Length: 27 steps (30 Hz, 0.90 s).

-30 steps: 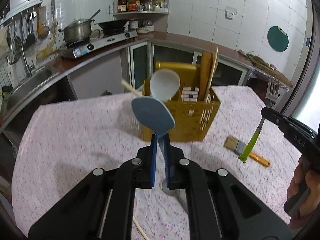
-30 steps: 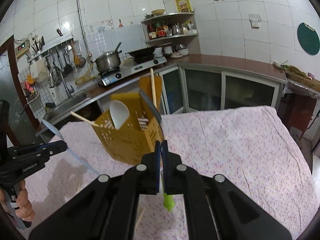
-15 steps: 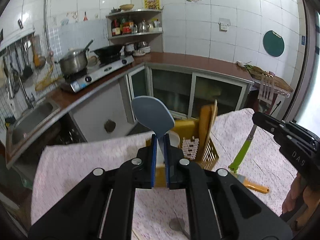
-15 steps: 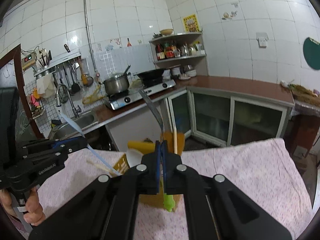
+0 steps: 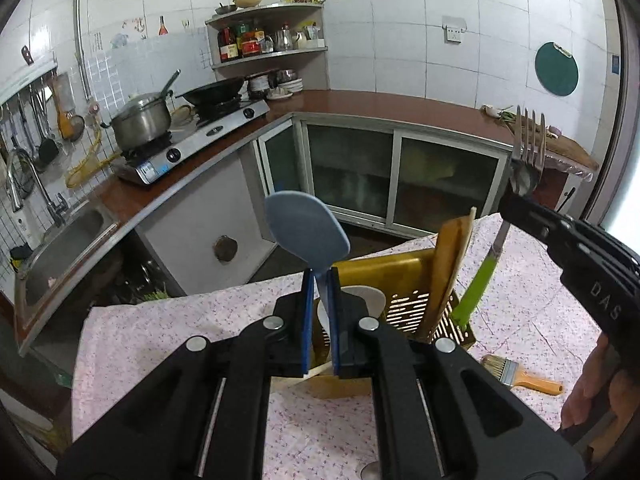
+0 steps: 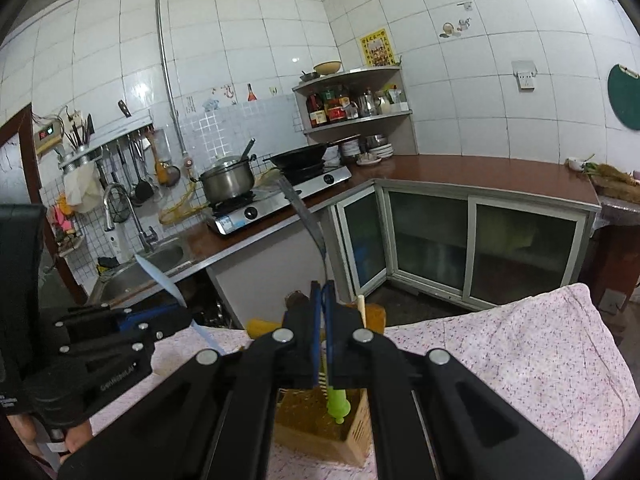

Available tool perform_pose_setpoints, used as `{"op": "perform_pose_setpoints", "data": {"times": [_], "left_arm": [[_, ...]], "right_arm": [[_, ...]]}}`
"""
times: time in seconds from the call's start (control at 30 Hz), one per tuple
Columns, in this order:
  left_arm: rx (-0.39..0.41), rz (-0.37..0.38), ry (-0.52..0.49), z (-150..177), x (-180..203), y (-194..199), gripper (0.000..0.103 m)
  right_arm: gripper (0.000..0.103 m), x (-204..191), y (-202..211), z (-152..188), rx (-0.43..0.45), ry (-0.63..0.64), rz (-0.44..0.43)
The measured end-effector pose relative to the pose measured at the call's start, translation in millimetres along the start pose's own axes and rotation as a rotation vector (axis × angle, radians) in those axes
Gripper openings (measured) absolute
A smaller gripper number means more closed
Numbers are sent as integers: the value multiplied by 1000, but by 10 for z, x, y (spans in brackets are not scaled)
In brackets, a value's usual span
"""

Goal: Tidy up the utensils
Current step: 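Carry the fork and blue spatula toward the yellow holder with both tools, then lower fork and spatula into the yellow holder and open both tools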

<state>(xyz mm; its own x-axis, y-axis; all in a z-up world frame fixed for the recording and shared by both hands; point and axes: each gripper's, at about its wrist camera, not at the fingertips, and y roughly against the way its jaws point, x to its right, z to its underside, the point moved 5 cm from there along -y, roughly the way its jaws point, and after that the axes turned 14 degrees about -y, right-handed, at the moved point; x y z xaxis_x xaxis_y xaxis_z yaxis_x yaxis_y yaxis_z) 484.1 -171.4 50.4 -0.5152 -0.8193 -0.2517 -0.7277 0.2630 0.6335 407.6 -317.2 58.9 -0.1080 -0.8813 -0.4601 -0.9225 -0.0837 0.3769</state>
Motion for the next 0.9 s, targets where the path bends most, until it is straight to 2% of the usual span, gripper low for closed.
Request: {"op": "perform_pose_setpoints", "data": {"times": [0.17,0.27,0.43,0.53,0.7,0.9], "left_arm": [[-5,16,-9,127,41,-195,5],[-15,-9,-13,225,44,-312,5],[11,0,41,387,-13,-419,5],[34,-23,77,463,-48,-448,5],[73,-21,151,474,-117,-446,5],[81,-23,166,466,-139,-472,5]], "right_arm": [[2,27,-134,162,-2,36,14],[2,61,-194,281,-14,44,18],[2,115,-255,423,-17,65,58],[2,94,-255,499,-9,84,83],[2,73,-256,576,-3,85,101],[2,76,-257,596,3,78,116]]}}
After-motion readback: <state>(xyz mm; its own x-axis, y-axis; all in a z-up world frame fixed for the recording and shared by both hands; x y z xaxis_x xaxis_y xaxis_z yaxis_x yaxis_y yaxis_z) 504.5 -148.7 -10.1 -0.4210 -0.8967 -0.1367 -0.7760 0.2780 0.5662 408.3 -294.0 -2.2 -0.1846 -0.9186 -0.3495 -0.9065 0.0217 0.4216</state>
